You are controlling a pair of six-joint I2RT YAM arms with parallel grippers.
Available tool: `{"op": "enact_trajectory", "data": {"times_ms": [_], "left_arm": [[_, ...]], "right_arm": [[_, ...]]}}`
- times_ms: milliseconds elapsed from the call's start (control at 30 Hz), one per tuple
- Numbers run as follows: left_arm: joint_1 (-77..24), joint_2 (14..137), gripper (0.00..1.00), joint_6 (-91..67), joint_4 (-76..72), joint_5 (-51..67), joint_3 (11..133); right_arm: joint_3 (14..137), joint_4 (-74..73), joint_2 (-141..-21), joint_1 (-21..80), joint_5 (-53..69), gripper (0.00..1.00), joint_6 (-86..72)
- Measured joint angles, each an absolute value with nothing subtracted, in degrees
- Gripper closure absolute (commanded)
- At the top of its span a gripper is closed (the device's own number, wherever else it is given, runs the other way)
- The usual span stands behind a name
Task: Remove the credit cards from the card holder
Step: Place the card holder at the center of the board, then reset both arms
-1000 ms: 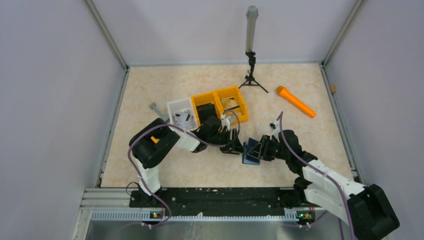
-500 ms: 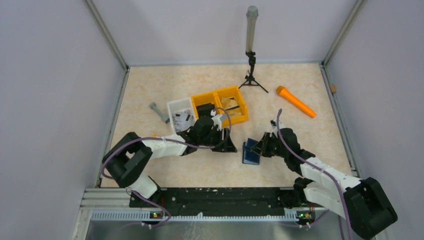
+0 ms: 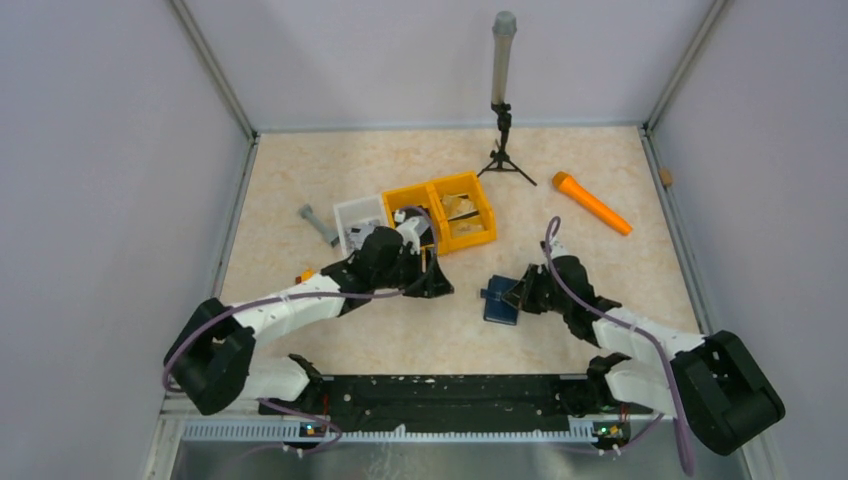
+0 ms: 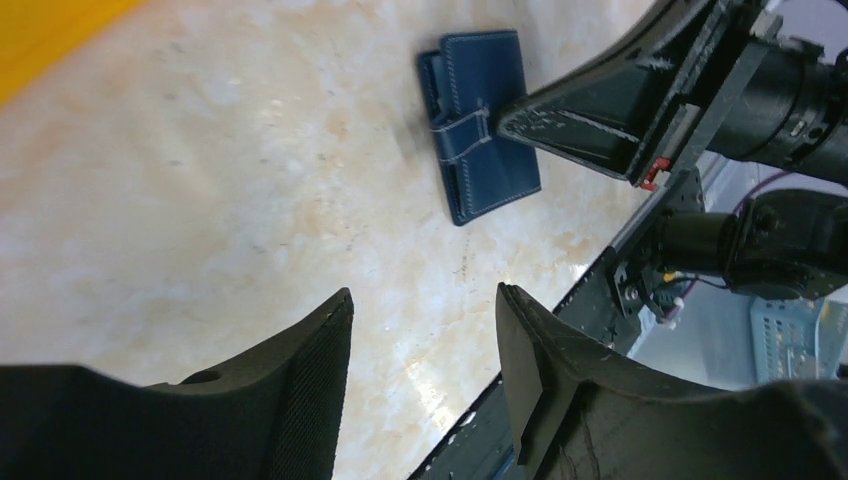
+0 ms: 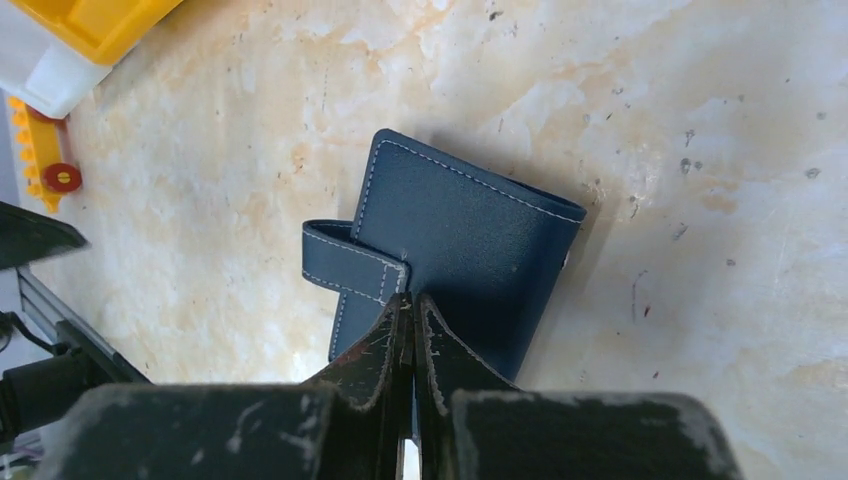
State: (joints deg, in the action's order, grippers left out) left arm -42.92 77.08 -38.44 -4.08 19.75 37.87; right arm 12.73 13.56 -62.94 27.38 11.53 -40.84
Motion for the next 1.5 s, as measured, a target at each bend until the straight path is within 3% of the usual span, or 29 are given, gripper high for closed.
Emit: {"op": "enact_trajectory", "data": {"times_ms": [200, 300, 367, 467, 533, 567, 733, 933, 1167, 1333, 1500], "left_arm": [[-34.52, 65.58, 0.36, -33.91, 4.86, 14.13, 37.87], [-28.14, 60.45, 0.23, -31.46, 7.84, 9.21, 37.91], [-24.03, 57.52, 0.03, -30.02, 9.41, 4.93, 37.98], [-20.51, 55.09, 0.01, -28.64, 11.14, -2.11, 38.48], [-17.8, 54.72, 0.01, -28.03, 12.23, -8.01, 39.31], [-16.29, 54.78, 0.01, -27.73, 12.36, -10.72, 39.59], [-8.56, 54.89, 0.01, -25.71, 10.24, -22.39, 39.09], [-5.04, 57.39, 0.01, -19.42, -7.79, -28.29, 29.04], [-1.02, 68.36, 0.09, -10.39, -28.42, -31.31, 21.58], [0.73, 74.7, 0.17, -6.02, -35.79, -31.33, 21.45], [0.82, 76.6, 0.18, -4.25, -39.03, -29.26, 21.04]], "right_arm": [[18.81, 5.26, -59.13, 27.38, 10.83, 0.84, -37.08], [24.01, 2.83, -57.36, 27.38, 7.68, 0.78, -33.78], [26.94, 2.37, -57.1, 27.11, 4.51, 0.59, -31.92], [29.61, 1.96, -57.17, 25.85, 0.45, 0.36, -31.22], [30.52, 2.04, -57.17, 24.16, -3.11, 0.07, -31.68], [30.55, 2.15, -57.17, 23.59, -4.99, 0.04, -32.4], [30.55, 0.64, -57.17, 21.87, -18.06, 0.03, -34.26], [29.95, 7.44, -59.64, 18.2, -29.41, 0.03, -28.14], [22.24, 27.03, -65.71, 12.05, -25.85, 0.02, -14.76], [18.96, 34.22, -70.91, 10.37, -22.57, 0.04, -10.24], [12.95, 44.45, -71.9, 10.2, -20.69, 0.05, -8.91]]}}
